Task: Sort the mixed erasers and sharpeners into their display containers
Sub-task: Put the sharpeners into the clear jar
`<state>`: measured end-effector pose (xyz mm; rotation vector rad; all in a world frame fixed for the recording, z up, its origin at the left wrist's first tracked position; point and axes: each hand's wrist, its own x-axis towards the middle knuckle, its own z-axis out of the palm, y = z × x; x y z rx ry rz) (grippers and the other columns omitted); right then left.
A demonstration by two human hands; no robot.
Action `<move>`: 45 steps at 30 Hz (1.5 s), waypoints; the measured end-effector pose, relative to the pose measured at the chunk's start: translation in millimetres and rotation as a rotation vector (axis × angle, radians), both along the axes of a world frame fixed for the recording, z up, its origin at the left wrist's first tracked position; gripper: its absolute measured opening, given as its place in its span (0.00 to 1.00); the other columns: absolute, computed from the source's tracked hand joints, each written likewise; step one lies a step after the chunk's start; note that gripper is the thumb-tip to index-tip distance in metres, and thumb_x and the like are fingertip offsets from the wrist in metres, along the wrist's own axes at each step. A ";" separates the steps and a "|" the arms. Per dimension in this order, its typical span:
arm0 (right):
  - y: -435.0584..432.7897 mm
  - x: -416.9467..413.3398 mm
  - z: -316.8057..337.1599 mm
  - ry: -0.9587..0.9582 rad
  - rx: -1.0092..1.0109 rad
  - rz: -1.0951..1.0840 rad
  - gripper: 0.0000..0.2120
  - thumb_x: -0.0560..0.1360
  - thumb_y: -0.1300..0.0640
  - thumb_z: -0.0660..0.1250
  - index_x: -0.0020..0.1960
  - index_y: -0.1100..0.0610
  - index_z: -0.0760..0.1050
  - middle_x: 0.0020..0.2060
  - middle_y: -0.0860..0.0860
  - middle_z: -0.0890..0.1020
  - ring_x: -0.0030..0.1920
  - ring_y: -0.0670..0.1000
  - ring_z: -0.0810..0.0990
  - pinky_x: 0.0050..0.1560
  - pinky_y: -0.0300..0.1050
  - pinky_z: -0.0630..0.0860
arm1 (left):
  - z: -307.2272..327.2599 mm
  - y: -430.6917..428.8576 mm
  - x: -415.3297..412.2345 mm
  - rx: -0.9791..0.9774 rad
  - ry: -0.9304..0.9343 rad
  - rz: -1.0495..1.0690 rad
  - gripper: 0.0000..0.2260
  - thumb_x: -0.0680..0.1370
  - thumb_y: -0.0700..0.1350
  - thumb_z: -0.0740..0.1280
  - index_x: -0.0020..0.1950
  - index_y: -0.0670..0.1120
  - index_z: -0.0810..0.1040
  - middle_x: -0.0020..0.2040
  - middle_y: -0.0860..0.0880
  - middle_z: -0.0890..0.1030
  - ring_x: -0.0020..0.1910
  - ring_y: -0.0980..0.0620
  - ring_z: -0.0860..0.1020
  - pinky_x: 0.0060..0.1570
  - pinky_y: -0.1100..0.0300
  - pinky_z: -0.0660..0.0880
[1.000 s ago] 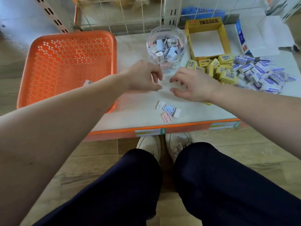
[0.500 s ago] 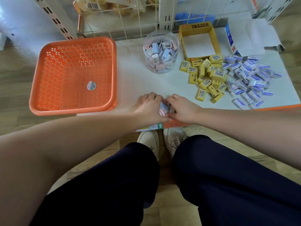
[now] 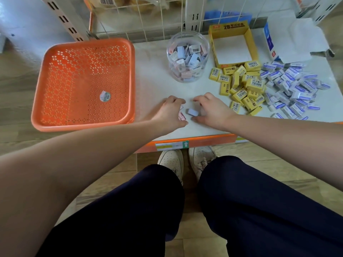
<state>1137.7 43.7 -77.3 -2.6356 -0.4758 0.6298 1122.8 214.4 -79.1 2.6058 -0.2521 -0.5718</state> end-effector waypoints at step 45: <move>19.8 98.2 46.0 0.005 0.316 -0.555 0.16 0.75 0.59 0.59 0.61 0.55 0.74 0.55 0.54 0.79 0.55 0.57 0.76 0.49 0.43 0.71 | 48.9 13.7 103.1 -0.565 0.008 0.684 0.24 0.78 0.39 0.59 0.74 0.48 0.61 0.71 0.48 0.68 0.66 0.50 0.69 0.60 0.61 0.65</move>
